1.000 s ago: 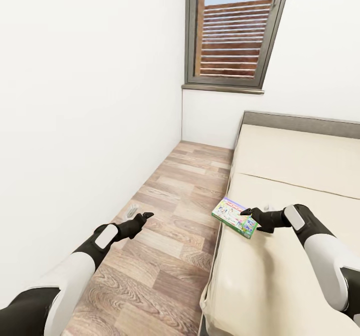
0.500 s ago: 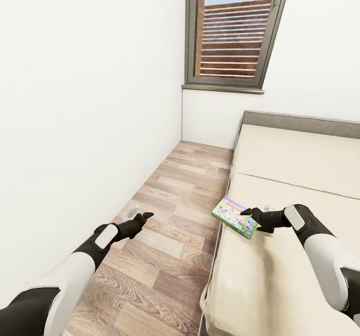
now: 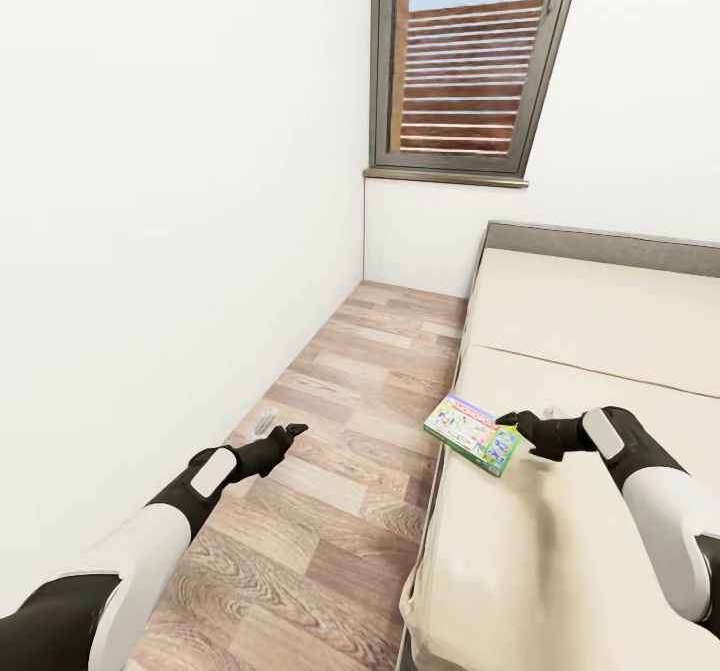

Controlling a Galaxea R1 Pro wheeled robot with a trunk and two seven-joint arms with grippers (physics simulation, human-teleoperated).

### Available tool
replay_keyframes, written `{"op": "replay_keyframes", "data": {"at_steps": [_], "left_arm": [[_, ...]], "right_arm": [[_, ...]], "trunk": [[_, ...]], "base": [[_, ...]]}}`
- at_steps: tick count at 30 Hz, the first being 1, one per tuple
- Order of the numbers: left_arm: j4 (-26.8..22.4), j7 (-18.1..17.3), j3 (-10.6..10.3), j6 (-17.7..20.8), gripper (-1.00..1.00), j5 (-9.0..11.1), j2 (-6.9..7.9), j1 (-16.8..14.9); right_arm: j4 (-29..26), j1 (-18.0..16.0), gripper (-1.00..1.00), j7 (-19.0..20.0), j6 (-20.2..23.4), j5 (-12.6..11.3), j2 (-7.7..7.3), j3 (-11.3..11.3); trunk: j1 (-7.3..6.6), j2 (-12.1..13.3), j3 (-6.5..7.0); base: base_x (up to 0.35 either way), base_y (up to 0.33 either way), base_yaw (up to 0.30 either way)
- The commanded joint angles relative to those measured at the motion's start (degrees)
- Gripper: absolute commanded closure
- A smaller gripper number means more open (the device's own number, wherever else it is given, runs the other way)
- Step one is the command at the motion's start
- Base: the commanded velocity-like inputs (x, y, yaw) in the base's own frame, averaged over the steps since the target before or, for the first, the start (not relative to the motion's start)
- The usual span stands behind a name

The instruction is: Put all the toys in the child's room - the three board games (two on the bed and one on the table), the two jigsaw puzzles on the table, and the tennis ball on the table - inside the toy box on the table in the child's room.

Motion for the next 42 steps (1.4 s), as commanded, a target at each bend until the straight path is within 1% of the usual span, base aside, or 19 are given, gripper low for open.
{"op": "replay_keyframes", "data": {"at_steps": [1, 3, 6, 11, 12, 15, 21, 23, 26, 29, 30, 32, 34, 35, 37, 38, 40, 41, 42], "left_arm": [[0.0, -0.1, 0.2, 0.3, -1.0, 0.2, 0.0, 0.0], [0.0, -0.1, 0.2, 0.2, -1.0, 0.2, 0.07, 0.0], [0.1, -0.2, 0.2, 0.2, -1.0, 0.2, 0.07, 0.0], [0.6, -0.2, 0.2, -0.6, -1.0, 0.2, -0.17, 0.0], [0.6, -0.2, 0.2, -0.6, -1.0, 0.2, -0.17, 0.0], [0.8, -0.8, 0.2, -1.4, -1.0, 0.3, -0.49, 0.0], [1.3, -2.6, 0.2, -1.8, -1.0, 0.3, -0.79, -0.1], [2.1, -3.8, 0.2, -2.0, -1.0, 0.4, -0.91, -0.2], [2.5, -4.4, 0.2, -2.0, -1.0, 0.4, -0.96, -0.3], [3.3, -6.8, 0.2, -1.8, -1.0, 0.4, -1.05, -0.8], [3.3, -6.8, 0.2, -1.8, -1.0, 0.4, -1.05, -0.8], [3.7, -8.8, 0.2, -1.6, -1.0, 0.4, -1.08, -1.3], [4.0, -11.3, 0.2, -1.2, -1.0, 0.4, -1.1, -1.9], [4.0, -11.3, 0.2, -1.2, -1.0, 0.4, -1.1, -1.9], [4.3, -13.9, 0.2, -0.7, -1.0, 0.4, -1.04, -2.2], [4.3, -13.9, 0.2, -0.7, -1.0, 0.4, -1.04, -2.2], [4.5, -16.1, 0.2, -0.4, -1.0, 0.3, -0.84, -2.4], [4.5, -16.1, 0.2, -0.4, -1.0, 0.3, -0.84, -2.4], [4.6, -17.0, 0.2, -0.3, -1.0, 0.3, -0.75, -2.5]], "right_arm": [[0.0, 0.0, -1.0, 0.4, 0.3, 0.5, 0.01, -0.4], [-0.2, 0.0, -1.0, 0.3, -1.6, 0.5, -1.99, -0.4], [-0.3, 0.0, -1.0, 0.3, -2.5, 0.5, -3.04, -0.4], [-0.6, -0.1, -1.0, 0.3, -4.7, 0.4, -7.26, -0.7], [-0.6, -0.1, -1.0, 0.3, -4.7, 0.4, -7.26, -0.7], [-2.1, 0.2, -1.0, 0.4, -6.6, 0.2, -10.5, -1.9], [-6.7, 0.9, -1.0, 0.7, -9.0, 0.0, -12.88, -3.8], [-11.4, 2.5, -1.0, 0.8, -10.1, 0.0, -13.84, -5.1], [-14.2, 3.9, -1.0, 0.8, -10.5, -0.1, -14.18, -5.7], [-25.3, 9.2, -1.0, 0.9, -11.3, -0.2, -14.62, -7.9], [-25.3, 9.2, -1.0, 0.9, -11.3, -0.2, -14.62, -7.9], [-34.2, 13.5, -1.0, 0.9, -11.4, -0.4, -14.42, -9.7], [-43.3, 18.2, -1.0, 0.8, -11.4, -0.7, -13.64, -11.1], [-43.3, 18.2, -1.0, 0.8, -11.4, -0.7, -13.64, -11.1], [-51.8, 22.7, -1.0, 0.8, -11.2, -1.0, -12.11, -11.9], [-51.8, 22.7, -1.0, 0.8, -11.2, -1.0, -12.11, -11.9], [-58.1, 26.4, -1.0, 0.9, -11.1, -1.3, -10.05, -12.4], [-58.1, 26.4, -1.0, 0.9, -11.1, -1.3, -10.05, -12.4], [-60.2, 27.7, -1.0, 0.9, -10.9, -1.4, -9.09, -12.6]], "trunk": [[-0.01, 0.0, -0.05], [-0.01, 0.0, -0.05], [-0.01, 0.0, -0.05], [-0.01, 0.0, -0.05], [-0.01, 0.0, -0.05], [-0.01, 0.0, -0.05], [-0.01, 0.0, -0.05], [-0.01, 0.0, -0.05], [-0.01, 0.0, -0.05], [-0.01, 0.0, -0.05], [-0.01, 0.0, -0.05], [-0.01, 0.0, -0.05], [-0.01, 0.0, -0.05], [-0.01, 0.0, -0.05], [-0.01, 0.0, -0.05], [-0.01, 0.0, -0.05], [-0.01, 0.0, -0.05], [-0.01, 0.0, -0.05], [-0.01, 0.0, -0.05]], "base": [[0.0, 0.0, 0.0], [0.0, 0.0, 0.0], [0.0, 0.0, 0.0], [0.0, 0.0, 0.0], [0.0, 0.0, 0.0], [0.0, 0.0, 0.0], [0.0, 0.0, 0.0], [0.0, 0.0, 0.0], [0.0, 0.0, 0.0], [0.0, 0.0, 0.0], [0.0, 0.0, 0.0], [0.0, 0.0, 0.0], [0.0, 0.0, 0.0], [0.0, 0.0, 0.0], [0.0, 0.0, 0.0], [0.0, 0.0, 0.0], [0.0, 0.0, 0.0], [0.0, 0.0, 0.0], [0.0, 0.0, 0.0]]}}
